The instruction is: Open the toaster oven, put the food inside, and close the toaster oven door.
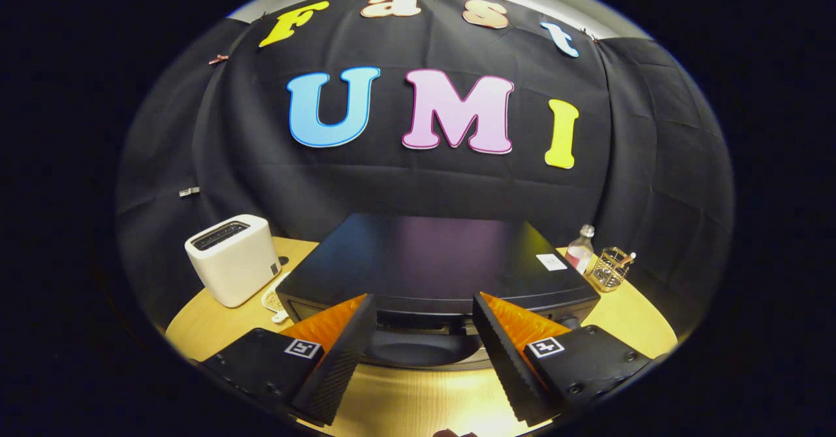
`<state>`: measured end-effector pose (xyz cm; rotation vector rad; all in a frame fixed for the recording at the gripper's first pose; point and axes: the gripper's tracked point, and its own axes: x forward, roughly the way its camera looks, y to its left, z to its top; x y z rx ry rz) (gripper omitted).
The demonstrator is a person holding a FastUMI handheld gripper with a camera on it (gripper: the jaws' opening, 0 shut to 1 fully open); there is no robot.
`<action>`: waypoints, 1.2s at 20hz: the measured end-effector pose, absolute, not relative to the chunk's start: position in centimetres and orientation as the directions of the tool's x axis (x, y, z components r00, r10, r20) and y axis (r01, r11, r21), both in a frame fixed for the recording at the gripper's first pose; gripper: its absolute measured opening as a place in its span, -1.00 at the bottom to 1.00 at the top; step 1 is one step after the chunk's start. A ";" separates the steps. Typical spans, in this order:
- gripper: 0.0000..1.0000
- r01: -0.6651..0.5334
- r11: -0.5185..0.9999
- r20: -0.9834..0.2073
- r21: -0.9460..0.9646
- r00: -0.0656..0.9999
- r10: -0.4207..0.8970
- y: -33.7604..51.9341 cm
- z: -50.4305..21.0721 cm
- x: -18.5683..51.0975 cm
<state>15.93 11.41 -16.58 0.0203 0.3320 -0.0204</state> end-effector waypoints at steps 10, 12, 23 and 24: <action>0.95 0.030 0.999 -0.338 0.036 0.941 -0.016 11.6 -17.6 15.8; 0.95 0.040 0.998 -0.344 0.042 0.939 -0.024 11.6 -17.7 15.7; 0.96 0.004 0.995 -0.392 0.095 0.919 0.034 11.9 -18.5 12.7; 0.96 0.001 0.995 -0.396 0.096 0.918 0.037 11.9 -18.6 12.1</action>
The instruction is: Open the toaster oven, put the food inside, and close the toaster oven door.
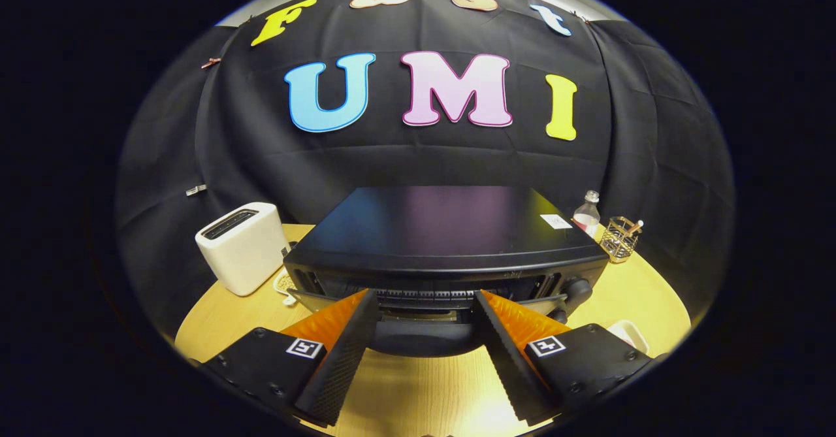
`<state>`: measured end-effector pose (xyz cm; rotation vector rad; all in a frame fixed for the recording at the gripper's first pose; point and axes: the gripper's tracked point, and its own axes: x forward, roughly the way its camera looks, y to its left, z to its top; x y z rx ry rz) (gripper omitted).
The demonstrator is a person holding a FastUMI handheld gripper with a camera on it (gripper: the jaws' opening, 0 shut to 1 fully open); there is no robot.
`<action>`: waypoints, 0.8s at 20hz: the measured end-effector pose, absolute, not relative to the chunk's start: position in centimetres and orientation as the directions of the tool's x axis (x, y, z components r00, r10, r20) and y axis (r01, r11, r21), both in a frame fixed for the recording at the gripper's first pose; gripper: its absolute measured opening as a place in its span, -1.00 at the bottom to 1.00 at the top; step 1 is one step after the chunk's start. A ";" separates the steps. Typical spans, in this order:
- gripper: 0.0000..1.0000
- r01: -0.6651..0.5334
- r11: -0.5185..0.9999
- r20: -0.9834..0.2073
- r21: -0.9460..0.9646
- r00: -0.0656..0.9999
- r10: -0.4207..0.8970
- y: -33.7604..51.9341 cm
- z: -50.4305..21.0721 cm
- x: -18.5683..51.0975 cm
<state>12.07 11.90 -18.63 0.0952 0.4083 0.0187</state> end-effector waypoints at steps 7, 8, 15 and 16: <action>0.98 -0.024 0.997 -0.421 0.075 0.906 0.053 12.3 -20.2 8.6; 0.98 -0.033 0.997 -0.425 0.064 0.903 0.057 12.5 -20.4 8.1; 1.00 -0.131 0.991 -0.489 0.020 0.863 0.124 12.9 -23.9 4.0; 1.00 -0.134 0.990 -0.491 0.032 0.861 0.132 12.9 -24.1 3.5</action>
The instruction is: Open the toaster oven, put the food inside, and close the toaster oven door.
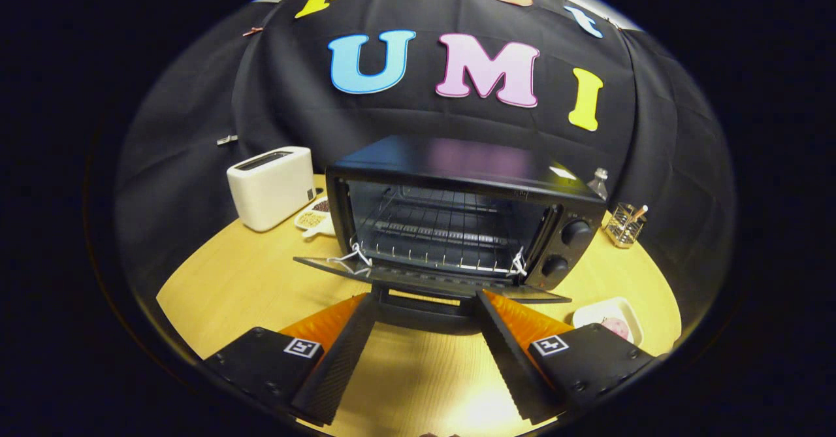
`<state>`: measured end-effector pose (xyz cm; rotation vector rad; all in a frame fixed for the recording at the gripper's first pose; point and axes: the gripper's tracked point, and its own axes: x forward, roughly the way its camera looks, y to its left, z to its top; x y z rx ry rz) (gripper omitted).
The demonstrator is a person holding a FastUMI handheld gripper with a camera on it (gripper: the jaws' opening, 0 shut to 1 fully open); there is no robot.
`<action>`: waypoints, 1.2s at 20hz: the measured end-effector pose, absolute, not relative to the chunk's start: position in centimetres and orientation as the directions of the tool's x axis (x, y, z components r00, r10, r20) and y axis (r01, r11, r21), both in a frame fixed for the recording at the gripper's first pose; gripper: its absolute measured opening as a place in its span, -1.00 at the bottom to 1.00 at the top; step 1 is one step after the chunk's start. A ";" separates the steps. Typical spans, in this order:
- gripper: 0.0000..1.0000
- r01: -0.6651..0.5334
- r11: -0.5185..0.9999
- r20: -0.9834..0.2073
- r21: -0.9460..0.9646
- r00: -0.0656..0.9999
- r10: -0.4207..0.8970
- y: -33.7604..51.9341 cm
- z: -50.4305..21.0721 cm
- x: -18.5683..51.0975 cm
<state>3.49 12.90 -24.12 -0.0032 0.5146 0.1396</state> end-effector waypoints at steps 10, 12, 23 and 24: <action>0.97 -0.186 0.980 -0.609 0.075 0.770 0.193 12.4 -27.7 -1.0; 0.98 -0.217 0.974 -0.579 0.062 0.787 0.212 11.9 -25.9 -1.4; 0.98 -0.158 0.976 -0.575 0.148 0.790 0.215 0.8 -19.8 -0.8; 0.98 -0.147 0.975 -0.587 0.169 0.779 0.219 -0.5 -19.9 -0.9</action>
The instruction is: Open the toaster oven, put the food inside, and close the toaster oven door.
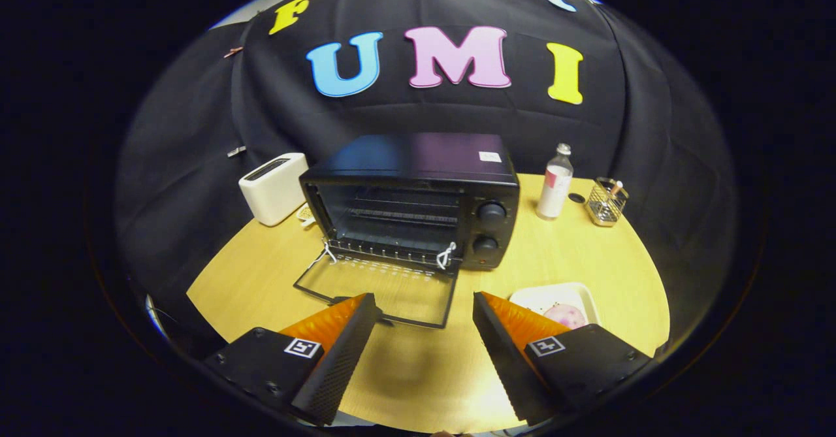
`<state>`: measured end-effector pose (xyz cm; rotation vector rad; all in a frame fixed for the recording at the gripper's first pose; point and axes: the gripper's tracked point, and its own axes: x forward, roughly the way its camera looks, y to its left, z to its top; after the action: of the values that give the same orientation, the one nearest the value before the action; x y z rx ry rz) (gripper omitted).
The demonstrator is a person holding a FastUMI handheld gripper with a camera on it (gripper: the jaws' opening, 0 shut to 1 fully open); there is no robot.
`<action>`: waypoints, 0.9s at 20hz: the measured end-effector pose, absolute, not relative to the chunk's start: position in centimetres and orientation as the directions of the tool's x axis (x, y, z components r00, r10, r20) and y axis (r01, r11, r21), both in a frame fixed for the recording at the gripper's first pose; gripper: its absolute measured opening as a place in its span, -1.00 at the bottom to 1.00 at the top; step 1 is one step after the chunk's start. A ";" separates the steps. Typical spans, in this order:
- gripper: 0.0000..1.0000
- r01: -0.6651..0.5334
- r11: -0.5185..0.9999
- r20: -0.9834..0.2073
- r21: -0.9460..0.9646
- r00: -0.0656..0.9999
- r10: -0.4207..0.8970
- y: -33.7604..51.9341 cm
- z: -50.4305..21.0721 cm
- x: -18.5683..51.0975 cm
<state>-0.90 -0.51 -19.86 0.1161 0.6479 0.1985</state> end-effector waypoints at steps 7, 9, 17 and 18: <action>1.00 -0.074 0.951 -0.640 0.300 0.724 0.258 -9.3 -21.7 -0.7; 1.00 -0.066 0.947 -0.655 0.313 0.707 0.266 -11.3 -22.8 -0.7; 0.99 -0.043 0.938 -0.710 0.345 0.641 0.291 -16.9 -27.4 -0.4; 0.99 -0.045 0.940 -0.724 0.339 0.626 0.291 -17.2 -28.3 -0.6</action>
<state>-0.60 -17.16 -28.26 0.3021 0.8769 0.1961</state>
